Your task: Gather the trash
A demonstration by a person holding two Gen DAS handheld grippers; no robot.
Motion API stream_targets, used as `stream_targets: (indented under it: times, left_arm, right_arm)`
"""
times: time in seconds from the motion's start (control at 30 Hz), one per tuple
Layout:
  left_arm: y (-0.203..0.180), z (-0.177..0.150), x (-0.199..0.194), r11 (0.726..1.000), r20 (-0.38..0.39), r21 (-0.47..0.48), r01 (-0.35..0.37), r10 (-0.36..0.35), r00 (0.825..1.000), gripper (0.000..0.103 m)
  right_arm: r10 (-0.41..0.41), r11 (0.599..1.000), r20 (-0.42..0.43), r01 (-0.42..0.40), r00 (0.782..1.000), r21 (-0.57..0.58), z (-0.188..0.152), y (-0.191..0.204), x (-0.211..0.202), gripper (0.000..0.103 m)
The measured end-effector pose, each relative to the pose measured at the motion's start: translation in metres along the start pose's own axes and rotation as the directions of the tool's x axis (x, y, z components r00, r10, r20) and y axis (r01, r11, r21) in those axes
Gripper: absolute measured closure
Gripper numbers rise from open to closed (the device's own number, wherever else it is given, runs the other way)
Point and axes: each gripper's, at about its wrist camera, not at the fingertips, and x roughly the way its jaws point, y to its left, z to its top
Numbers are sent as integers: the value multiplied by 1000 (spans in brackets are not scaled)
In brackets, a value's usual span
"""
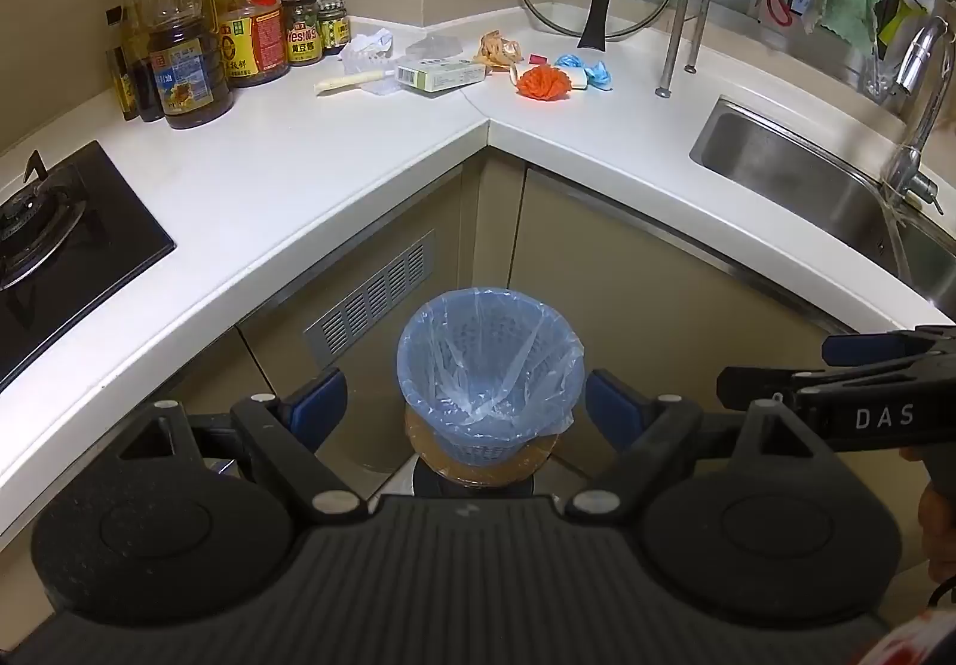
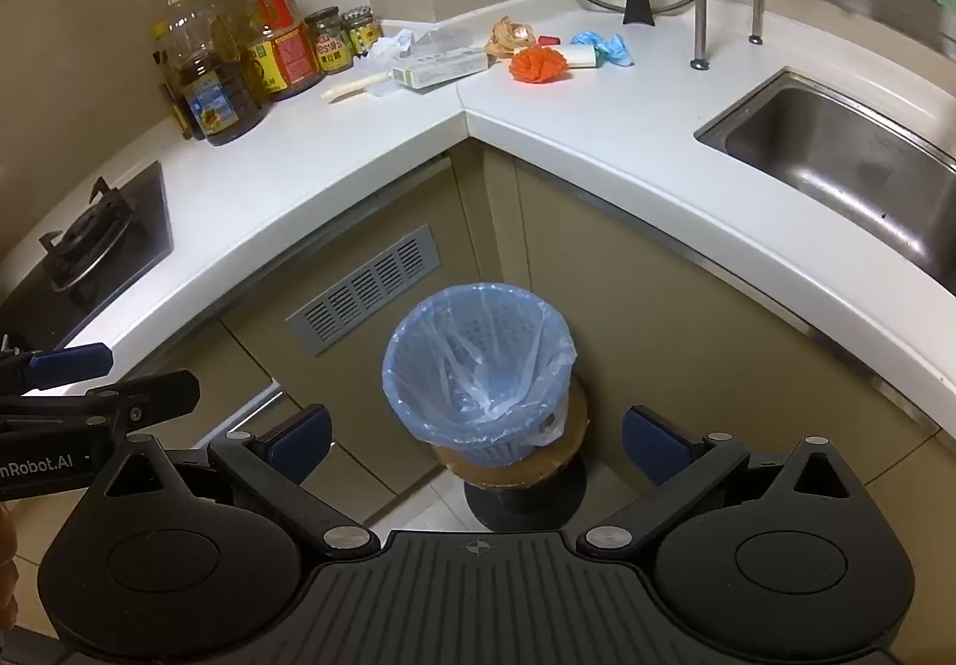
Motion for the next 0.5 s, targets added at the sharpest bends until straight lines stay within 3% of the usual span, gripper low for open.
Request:
stream_targets:
  times: [0.5]
  left_arm:
    - [0, 0, 0, 1000, 0, 1, -1, 1, 1000, 17]
  right_arm:
    - [2, 1000, -10, -2, 1000, 4, 1, -1, 3, 0]
